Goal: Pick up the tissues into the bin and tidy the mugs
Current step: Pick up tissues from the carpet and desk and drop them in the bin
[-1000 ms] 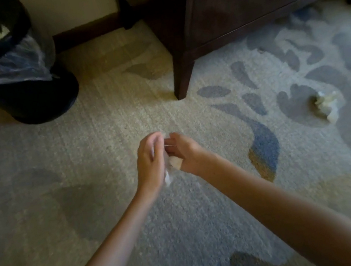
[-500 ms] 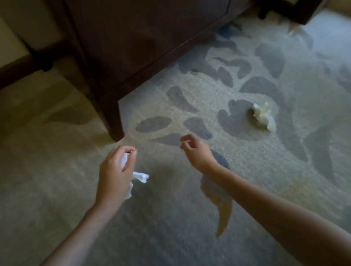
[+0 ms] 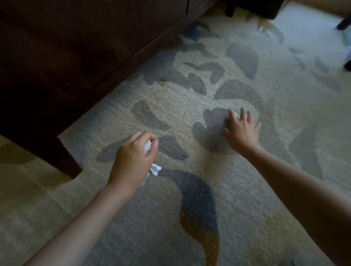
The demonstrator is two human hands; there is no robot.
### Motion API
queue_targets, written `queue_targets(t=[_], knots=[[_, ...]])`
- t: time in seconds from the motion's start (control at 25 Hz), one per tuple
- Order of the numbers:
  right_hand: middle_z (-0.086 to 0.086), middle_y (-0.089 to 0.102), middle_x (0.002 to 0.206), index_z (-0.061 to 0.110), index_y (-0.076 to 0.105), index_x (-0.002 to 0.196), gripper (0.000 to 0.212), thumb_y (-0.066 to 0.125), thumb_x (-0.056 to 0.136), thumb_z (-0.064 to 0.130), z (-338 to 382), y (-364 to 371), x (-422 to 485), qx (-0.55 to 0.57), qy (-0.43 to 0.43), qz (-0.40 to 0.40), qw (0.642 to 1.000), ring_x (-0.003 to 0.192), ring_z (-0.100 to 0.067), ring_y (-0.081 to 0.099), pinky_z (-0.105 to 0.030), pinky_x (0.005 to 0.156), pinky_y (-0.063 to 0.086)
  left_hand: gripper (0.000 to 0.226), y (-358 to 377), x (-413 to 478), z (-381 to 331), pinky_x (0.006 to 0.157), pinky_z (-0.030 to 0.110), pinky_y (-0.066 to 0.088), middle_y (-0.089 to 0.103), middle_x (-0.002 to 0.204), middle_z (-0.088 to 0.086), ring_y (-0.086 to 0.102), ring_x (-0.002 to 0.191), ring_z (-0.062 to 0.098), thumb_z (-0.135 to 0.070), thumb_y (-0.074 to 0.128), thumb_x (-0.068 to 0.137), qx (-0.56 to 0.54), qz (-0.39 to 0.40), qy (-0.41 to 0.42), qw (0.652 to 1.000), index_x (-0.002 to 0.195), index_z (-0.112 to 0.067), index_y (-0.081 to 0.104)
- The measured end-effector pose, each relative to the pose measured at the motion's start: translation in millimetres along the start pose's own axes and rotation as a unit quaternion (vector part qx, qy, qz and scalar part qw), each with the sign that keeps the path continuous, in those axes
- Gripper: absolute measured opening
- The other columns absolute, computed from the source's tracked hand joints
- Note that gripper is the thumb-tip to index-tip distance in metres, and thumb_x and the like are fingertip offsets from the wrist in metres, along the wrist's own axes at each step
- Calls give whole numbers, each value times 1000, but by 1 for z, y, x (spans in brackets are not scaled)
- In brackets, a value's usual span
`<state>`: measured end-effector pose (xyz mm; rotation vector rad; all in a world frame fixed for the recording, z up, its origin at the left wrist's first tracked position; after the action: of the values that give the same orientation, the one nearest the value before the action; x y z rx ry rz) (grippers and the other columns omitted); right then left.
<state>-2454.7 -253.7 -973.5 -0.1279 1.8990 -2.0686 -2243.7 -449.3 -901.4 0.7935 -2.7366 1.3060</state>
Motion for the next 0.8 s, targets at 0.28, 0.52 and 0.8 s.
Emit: queue_targets(t=[0.28,0.52,0.8], knots=[[-23,36,135,15,38,133,43,48,90,18,-16,15,7,81,37,26,996,124,-40,36,-53,98,36,10,11,14,-9,61,22,31,59,77,6,51,72,18,-11,56,86,-11,0,-1,1000,80,-6,60],[-20,51,114,10,47,112,27,48,86,17,12,15,-20,145,10,6,989,98,-38,56,-38,71,45,9,-2,1,-15,59,17,29,55,75,0,51,69,17,-10,56,86,-6,15,2,1000,77,-7,59],[-2,65,79,18,55,90,22,49,82,37,99,-53,-54,250,-57,-79,963,71,-22,61,-32,64,47,10,-79,11,-39,60,24,36,59,76,5,54,70,19,-13,56,86,16,-38,38,998,79,-9,61]])
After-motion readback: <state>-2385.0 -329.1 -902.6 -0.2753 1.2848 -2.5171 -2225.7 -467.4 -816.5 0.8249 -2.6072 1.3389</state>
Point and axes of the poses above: each hand's wrist, its own x-axis towards the middle knuckle, its own y-axis out of the palm, z = x × y, the point moved 3 cm from there along x, towards the middle knuckle
